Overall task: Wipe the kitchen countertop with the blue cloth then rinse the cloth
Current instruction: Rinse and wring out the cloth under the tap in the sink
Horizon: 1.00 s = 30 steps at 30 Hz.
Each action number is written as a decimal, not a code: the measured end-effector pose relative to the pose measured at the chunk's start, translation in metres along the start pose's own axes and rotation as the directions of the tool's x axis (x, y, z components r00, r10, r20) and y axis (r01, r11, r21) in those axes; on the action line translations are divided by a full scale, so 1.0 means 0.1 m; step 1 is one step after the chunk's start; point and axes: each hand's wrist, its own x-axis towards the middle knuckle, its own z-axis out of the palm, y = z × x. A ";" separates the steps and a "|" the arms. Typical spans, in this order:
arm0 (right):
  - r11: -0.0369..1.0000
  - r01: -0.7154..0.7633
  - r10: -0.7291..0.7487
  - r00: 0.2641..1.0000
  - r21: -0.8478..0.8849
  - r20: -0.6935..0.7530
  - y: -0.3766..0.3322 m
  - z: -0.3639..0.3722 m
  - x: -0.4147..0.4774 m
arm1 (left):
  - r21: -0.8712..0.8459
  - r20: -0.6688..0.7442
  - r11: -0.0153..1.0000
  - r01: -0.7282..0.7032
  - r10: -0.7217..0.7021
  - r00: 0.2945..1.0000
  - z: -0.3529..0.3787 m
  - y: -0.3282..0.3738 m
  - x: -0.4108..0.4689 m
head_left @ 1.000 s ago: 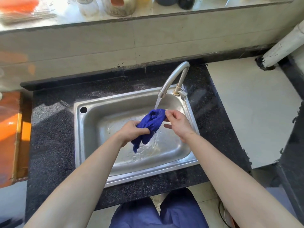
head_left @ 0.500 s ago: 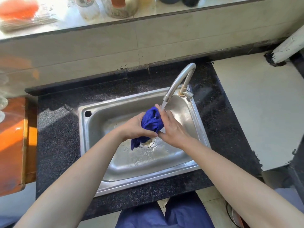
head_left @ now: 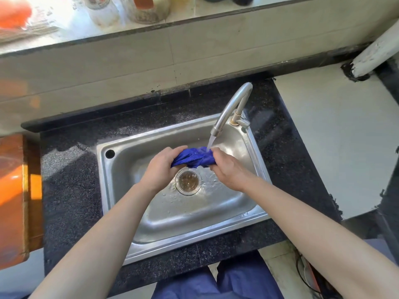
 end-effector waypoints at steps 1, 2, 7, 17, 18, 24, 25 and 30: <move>0.996 -0.051 0.050 0.999 0.073 0.006 -0.03 0.02 0.00 | 0.013 -0.015 1.000 -0.014 0.014 1.000 0.00 0.00 0.01; 0.986 -0.098 0.097 0.995 0.137 0.008 -0.05 0.03 0.01 | 0.023 -0.029 0.999 -0.035 0.036 0.999 0.01 -0.01 0.01; 0.712 -0.336 0.284 0.941 0.617 0.184 -0.06 0.09 0.06 | 0.091 -0.081 0.990 -0.104 0.111 0.991 0.01 -0.04 0.05; 0.902 -0.161 0.244 0.956 0.401 -0.165 0.14 0.08 -0.01 | -0.387 0.131 0.900 0.202 -0.163 0.978 0.03 0.19 0.04; 0.927 -0.116 0.194 0.962 0.356 -0.193 0.17 0.09 -0.02 | -0.444 0.176 0.861 0.248 -0.188 0.966 0.00 0.22 0.03; 0.986 0.100 -0.122 0.979 -0.134 -0.166 0.22 0.14 0.03 | -0.468 0.388 0.810 0.353 -0.170 0.906 -0.07 0.23 0.00; 0.982 0.100 -0.128 0.976 -0.160 -0.174 0.26 0.16 0.03 | -0.455 0.415 0.810 0.371 -0.176 0.893 -0.08 0.22 -0.01; 0.984 0.164 -0.173 0.973 -0.069 -0.152 0.31 0.25 0.03 | -0.478 0.516 0.796 0.372 -0.087 0.852 -0.14 0.29 -0.06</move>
